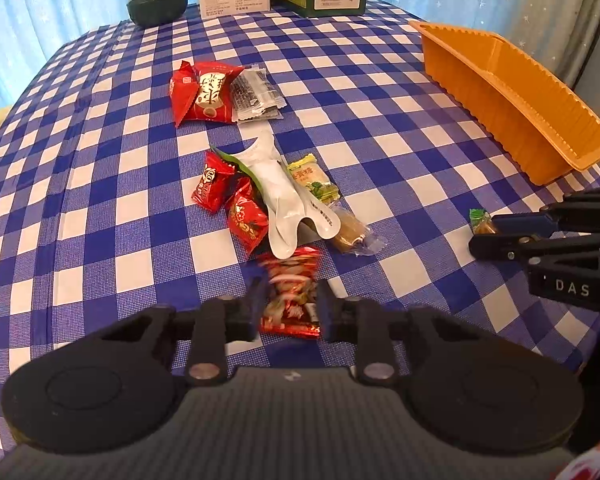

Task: Organize snacks
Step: 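Carry the green candy in the right tool over the orange tray while the left carries the red candy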

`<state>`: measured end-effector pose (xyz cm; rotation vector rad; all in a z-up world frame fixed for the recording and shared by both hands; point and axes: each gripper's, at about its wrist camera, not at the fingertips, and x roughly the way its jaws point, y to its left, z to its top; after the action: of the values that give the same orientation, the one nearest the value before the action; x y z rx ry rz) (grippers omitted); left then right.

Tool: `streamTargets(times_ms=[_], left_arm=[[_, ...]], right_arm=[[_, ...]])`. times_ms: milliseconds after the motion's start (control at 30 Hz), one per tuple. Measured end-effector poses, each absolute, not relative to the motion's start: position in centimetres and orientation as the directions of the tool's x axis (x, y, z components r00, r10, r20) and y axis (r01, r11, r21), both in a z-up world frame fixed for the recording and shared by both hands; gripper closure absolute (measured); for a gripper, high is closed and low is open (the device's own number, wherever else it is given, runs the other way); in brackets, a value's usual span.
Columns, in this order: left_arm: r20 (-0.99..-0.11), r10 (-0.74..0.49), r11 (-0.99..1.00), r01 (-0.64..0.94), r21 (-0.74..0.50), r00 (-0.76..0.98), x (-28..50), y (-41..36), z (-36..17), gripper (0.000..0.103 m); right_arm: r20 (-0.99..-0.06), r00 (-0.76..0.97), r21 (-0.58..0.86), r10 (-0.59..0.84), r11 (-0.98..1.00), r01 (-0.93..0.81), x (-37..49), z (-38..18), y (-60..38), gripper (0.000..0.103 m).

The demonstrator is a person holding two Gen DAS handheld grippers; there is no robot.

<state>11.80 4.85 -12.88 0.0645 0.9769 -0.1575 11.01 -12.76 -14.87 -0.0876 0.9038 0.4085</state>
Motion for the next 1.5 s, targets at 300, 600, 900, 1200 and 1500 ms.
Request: streamTargets(times_ms=[300, 600, 900, 1200, 1500], left_arm=[[-0.828, -0.094, 0.992, 0.118, -0.033, 0.552, 10.0, 4.5, -12.4, 0.082], [-0.799, -0.123, 0.992, 0.079, -0.094, 0.589, 8.0, 3.2, -9.2, 0.082], [-0.740, -0.187, 0.982, 0.150, -0.117, 0.646, 8.7, -1.2, -4.7, 0.082], [-0.704, -0.280, 0.956, 0.259, -0.141, 0.652, 11.4, -8.0, -2.3, 0.082], [-0.697, -0.331, 0.936, 0.313, -0.159, 0.636, 14.8, -13.7, -2.2, 0.082]], right_arm=[[-0.770, 0.564, 0.091, 0.297, 0.927, -0.364, 10.1, -14.3, -12.9, 0.080], [-0.735, 0.608, 0.110, 0.299, 0.938, -0.329, 8.5, -11.8, -14.6, 0.080], [-0.680, 0.685, 0.112, 0.262, 0.960, -0.256, 6.6, -7.8, -18.1, 0.080], [-0.642, 0.748, 0.113, 0.169, 0.986, -0.126, 7.7, -4.8, -24.3, 0.080], [-0.648, 0.754, 0.128, 0.111, 0.991, -0.035, 10.0, -4.3, -29.6, 0.080]])
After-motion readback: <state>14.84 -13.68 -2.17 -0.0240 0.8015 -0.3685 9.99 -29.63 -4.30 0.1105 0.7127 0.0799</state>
